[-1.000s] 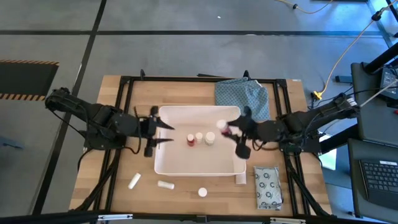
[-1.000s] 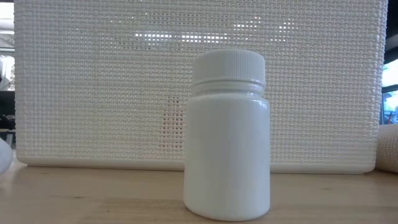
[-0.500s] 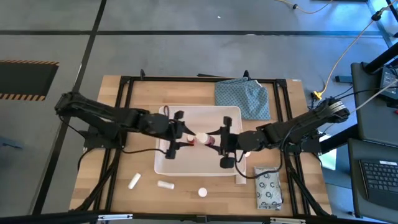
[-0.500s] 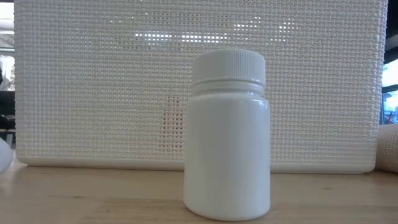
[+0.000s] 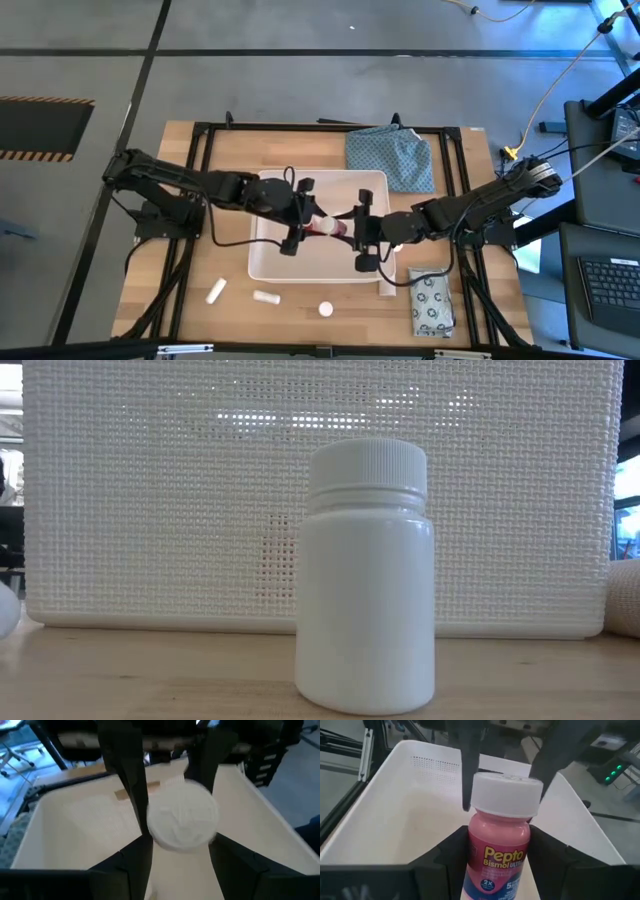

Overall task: Pick & place medical supplies in basket/bin
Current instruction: Put the pink medicine bottle into the white bin

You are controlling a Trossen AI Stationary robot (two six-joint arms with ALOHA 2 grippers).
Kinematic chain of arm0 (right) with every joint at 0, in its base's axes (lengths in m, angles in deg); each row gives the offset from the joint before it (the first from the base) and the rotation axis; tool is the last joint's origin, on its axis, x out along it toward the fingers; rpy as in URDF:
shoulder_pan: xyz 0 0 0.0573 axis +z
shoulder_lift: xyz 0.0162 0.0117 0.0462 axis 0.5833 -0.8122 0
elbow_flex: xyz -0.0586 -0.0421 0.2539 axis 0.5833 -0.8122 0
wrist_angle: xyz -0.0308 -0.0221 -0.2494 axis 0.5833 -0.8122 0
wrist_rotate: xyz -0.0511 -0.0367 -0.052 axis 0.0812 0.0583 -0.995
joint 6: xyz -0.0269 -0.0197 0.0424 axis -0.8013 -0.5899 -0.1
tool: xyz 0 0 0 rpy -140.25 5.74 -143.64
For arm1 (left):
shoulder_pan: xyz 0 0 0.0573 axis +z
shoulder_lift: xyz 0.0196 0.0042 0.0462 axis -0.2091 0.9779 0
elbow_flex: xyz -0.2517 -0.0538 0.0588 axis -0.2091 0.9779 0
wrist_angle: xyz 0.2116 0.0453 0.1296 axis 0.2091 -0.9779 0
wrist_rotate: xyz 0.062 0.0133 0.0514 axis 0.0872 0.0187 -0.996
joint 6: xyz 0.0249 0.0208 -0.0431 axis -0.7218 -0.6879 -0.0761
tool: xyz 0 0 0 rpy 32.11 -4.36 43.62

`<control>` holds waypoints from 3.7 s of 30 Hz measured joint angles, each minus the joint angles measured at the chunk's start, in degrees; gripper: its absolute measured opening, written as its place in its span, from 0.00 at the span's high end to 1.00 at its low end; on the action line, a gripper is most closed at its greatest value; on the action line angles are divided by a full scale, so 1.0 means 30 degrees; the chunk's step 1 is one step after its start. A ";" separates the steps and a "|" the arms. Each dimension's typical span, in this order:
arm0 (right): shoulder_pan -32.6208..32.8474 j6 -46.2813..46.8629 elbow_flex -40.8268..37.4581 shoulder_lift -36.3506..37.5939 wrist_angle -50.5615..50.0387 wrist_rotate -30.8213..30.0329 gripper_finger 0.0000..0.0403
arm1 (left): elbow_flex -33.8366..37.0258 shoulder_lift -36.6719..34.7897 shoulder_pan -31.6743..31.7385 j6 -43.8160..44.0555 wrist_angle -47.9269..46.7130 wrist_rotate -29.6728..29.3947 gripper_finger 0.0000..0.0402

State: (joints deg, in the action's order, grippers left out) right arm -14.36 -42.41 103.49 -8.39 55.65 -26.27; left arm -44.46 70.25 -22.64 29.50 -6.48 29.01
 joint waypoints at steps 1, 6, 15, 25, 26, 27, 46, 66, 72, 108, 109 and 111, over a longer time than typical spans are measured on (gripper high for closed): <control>0.0000 0.0017 0.0002 0.0002 0.0018 0.0048 0.57 | -0.0108 0.0018 0.0000 -0.0010 0.0123 0.0061 0.54; -0.0044 0.0337 0.0006 0.0002 0.0029 0.0440 0.57 | -0.0190 0.0047 -0.0007 -0.0364 0.0110 0.0159 0.54; -0.0316 0.0985 0.0017 0.0002 0.0015 0.0533 0.57 | -0.0190 0.0047 -0.0044 -0.0328 0.0118 0.0160 0.54; -0.0408 0.1299 0.0017 -0.0005 -0.0234 0.0469 0.57 | -0.0219 0.0171 -0.0044 -0.0783 0.0183 0.0080 0.49; -0.0408 0.1292 0.0017 -0.0005 -0.0270 0.0454 0.57 | -0.0219 0.0171 -0.0044 -0.0785 0.0196 0.0080 0.48; -0.0415 0.1313 0.0020 -0.0001 -0.0270 0.0448 0.57 | -0.0219 0.0171 -0.0044 -0.0787 0.0216 0.0085 0.47; -0.0634 0.1789 0.0024 -0.0005 -0.0365 0.0331 0.57 | -0.0219 0.0171 -0.0056 0.0016 0.0942 -0.0337 0.45; -0.0699 0.1401 -0.0034 -0.0034 -0.0597 0.0105 0.57 | -0.0263 0.0535 -0.0102 -0.0287 0.0571 -0.2113 0.50; -0.0685 0.1405 -0.0009 -0.0027 -0.0608 0.0174 0.57 | -0.0241 0.0542 -0.0109 -0.0634 0.0861 -0.2113 0.54; -0.0699 0.8658 0.2749 0.2656 -1.1242 0.0252 0.10 | -0.0212 0.0708 0.1337 0.1698 -0.2845 -0.1798 0.55; -0.0699 0.9106 0.2749 0.2753 -1.1771 0.0265 0.10 | -0.0212 0.0817 0.1500 0.1709 -0.2949 -0.1582 0.55; -0.0699 0.9860 0.2749 0.2951 -1.2634 0.0254 0.10 | -0.0234 0.1222 0.1790 0.1710 -0.2904 -0.1277 0.55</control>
State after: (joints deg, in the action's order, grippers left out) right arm -16.46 -12.83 111.73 0.46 17.74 -25.51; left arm -45.16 73.92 -17.27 34.63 -15.19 25.18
